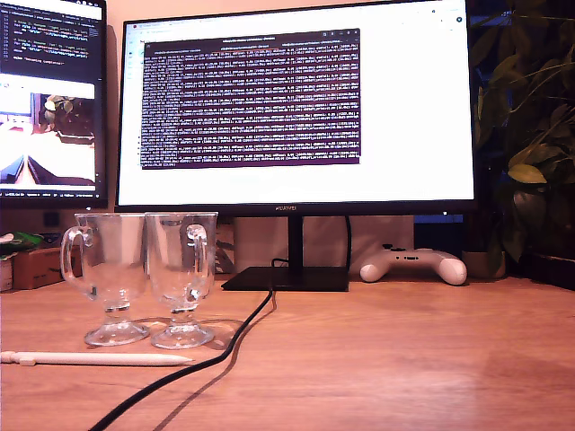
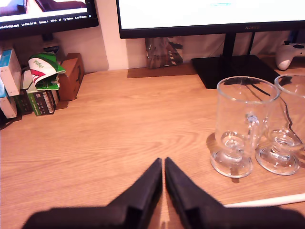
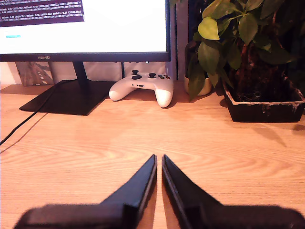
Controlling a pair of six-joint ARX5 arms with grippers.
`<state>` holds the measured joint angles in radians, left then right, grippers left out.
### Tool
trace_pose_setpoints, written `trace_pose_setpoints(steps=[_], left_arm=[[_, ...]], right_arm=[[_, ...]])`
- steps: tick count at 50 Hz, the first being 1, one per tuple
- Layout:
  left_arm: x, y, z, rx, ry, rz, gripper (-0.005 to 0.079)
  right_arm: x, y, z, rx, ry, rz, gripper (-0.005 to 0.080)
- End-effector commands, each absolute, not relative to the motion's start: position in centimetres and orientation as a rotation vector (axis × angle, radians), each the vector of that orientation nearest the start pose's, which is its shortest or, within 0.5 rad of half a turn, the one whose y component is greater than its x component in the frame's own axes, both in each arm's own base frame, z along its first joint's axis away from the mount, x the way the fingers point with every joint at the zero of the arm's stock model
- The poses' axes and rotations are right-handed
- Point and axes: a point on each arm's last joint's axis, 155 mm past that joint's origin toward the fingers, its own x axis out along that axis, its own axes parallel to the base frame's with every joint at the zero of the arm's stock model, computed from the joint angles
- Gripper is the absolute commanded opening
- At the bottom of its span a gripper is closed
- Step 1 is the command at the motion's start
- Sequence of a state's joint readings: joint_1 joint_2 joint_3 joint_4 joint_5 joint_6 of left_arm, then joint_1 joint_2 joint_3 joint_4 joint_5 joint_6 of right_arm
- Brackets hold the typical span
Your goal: Pick the small glass cups in front of you with each of your hands, and place them behind the white pen
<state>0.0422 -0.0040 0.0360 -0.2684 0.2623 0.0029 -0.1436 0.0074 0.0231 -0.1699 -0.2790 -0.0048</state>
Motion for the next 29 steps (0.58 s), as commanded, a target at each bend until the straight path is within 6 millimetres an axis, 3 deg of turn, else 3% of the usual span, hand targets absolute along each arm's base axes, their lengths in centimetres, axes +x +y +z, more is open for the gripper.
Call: trace_pose_setpoints(steps=[1, 7, 15, 29], left_arm=[[23.8, -3.7, 10.0, -0.041, 0.266, -0.215, -0.0019], [23.9, -3.5, 10.1, -0.032, 0.263, -0.204, -0.0019], [24.2, -1.4, 9.8, -0.026, 0.27, -0.09, -0.0019], [24.2, -1.4, 9.9, -0.048, 0.271, -0.089, -0.0019]], right_arm=[[24.7, 1.5, 12.8, 0.028, 0.151, 0.132, -0.0009], [24.7, 1.5, 12.8, 0.028, 0.151, 0.132, -0.0009], [24.7, 1.5, 12.8, 0.028, 0.151, 0.132, -0.001], [24.7, 1.5, 12.8, 0.028, 0.151, 0.132, -0.0009]])
